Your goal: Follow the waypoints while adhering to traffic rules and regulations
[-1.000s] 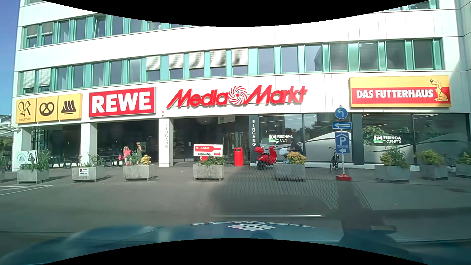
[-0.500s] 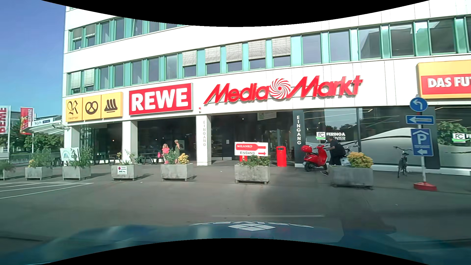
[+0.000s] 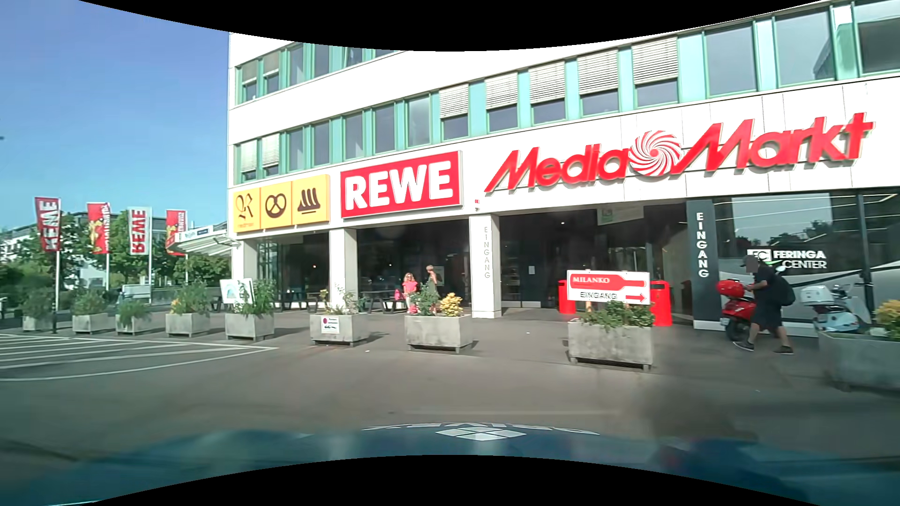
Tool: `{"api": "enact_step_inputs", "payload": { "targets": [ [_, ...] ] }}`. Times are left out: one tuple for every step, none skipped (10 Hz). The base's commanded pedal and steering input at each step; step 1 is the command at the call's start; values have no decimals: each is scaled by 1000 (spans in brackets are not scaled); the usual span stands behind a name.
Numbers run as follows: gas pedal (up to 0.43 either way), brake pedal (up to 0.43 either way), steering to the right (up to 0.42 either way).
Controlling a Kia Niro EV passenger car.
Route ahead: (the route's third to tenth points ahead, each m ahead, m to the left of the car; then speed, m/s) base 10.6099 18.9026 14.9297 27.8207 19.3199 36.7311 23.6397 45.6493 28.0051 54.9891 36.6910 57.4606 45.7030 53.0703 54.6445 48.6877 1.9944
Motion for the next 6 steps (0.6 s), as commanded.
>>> {"api": "enact_step_inputs", "payload": {
  "targets": [
    [0, 0, -843],
    [0, 0, -843],
    [0, 0, -842],
    [0, 0, -841],
    [0, 0, -838],
    [0, 0, -833]
  ]
}}
